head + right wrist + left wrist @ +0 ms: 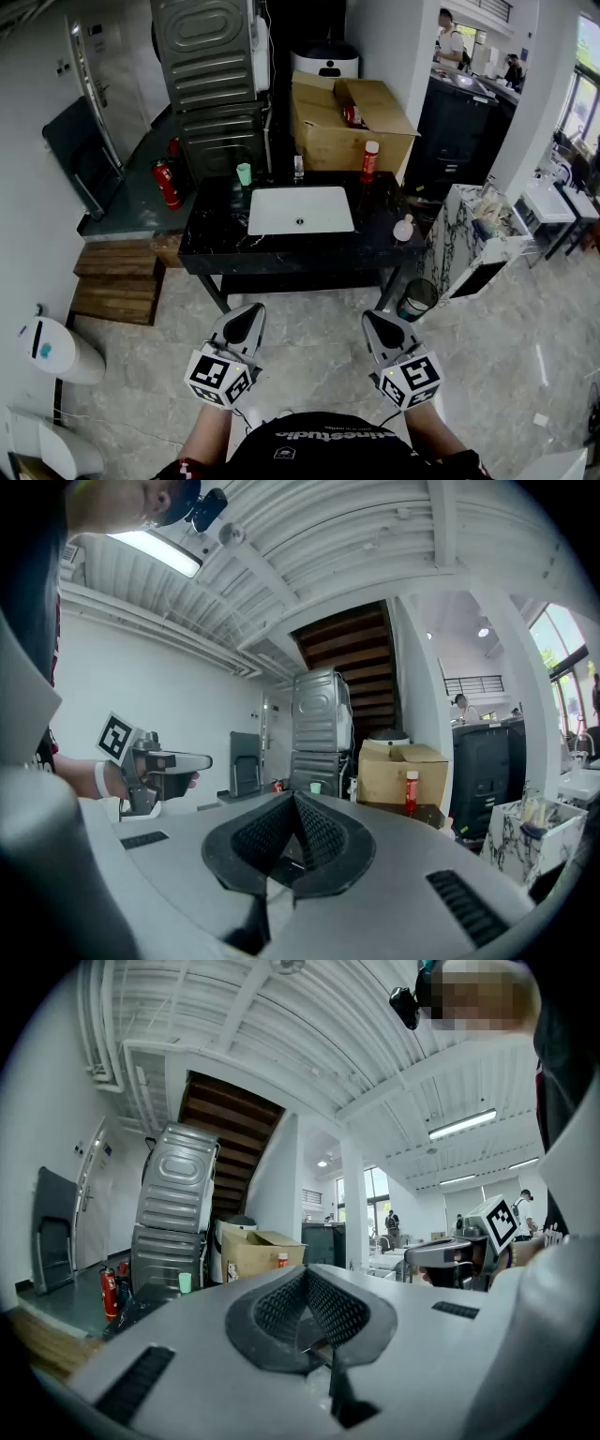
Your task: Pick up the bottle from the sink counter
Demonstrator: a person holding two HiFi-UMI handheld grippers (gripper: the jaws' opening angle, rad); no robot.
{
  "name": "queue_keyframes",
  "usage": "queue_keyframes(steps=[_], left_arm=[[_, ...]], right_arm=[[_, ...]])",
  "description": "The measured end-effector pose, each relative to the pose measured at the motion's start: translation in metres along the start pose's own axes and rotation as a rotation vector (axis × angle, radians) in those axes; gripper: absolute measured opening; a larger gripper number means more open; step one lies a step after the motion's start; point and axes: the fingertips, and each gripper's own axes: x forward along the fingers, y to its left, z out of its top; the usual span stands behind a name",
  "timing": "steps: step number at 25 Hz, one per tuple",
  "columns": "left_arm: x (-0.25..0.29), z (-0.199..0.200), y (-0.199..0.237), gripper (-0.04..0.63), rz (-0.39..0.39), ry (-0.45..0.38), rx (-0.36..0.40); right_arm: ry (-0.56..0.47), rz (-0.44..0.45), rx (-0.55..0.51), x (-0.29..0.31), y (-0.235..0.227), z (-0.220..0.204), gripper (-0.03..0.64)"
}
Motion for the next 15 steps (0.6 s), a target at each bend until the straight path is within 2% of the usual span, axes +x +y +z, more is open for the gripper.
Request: queue_keyframes(steps=[15], left_arm=[[0.002,-0.005,0.014,0.014,-0.028,0.005,-0.01]], right_arm=[[0.015,-0.003,-0.023,0.016,0.014,-0.006,0.037]])
